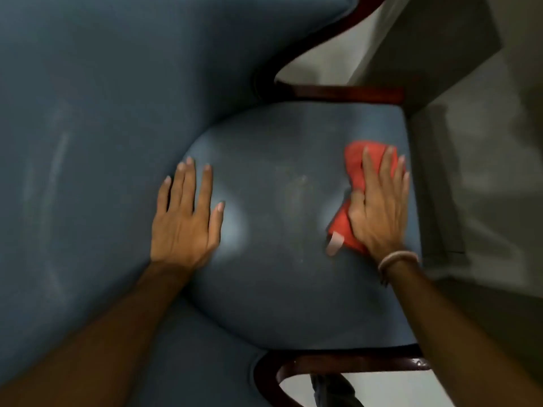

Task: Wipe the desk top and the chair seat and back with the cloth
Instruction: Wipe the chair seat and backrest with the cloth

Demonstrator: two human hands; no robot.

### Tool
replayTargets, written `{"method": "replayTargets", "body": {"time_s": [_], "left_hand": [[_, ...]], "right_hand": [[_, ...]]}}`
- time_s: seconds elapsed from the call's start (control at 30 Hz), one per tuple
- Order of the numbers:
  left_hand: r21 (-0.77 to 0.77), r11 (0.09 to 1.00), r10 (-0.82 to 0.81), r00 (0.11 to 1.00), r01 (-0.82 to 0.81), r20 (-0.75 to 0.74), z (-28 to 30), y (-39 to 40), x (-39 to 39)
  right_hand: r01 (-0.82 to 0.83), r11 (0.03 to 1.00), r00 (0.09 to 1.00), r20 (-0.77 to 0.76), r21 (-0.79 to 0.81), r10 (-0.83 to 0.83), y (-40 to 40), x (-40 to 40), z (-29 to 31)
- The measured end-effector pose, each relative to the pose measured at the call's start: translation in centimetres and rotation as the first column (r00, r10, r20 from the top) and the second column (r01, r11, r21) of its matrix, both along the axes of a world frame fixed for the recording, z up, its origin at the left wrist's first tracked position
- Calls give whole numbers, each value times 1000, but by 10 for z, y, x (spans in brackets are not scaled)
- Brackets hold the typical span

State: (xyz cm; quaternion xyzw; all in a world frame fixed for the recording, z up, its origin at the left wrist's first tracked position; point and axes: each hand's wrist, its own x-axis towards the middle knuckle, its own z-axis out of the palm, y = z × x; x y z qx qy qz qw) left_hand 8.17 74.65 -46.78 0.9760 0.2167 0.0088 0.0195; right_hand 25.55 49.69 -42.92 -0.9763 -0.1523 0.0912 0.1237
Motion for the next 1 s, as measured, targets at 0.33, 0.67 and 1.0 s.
{"method": "replayTargets", "body": {"time_s": [0.33,0.67,1.0], "left_hand": [[65,998,8,998,-12,62,-16,0,-2],[103,995,-16,998,10,61,-16,-3,-4],[107,994,-22,999,17,46,-15,-3,-5]], "right_hand": [[-473,880,866,155,-55,475,101,-19,-27],[-388,918,916,78,-81,394,-81,-140,-28],[-352,936,915,206,-14,348,59,-48,-34]]}}
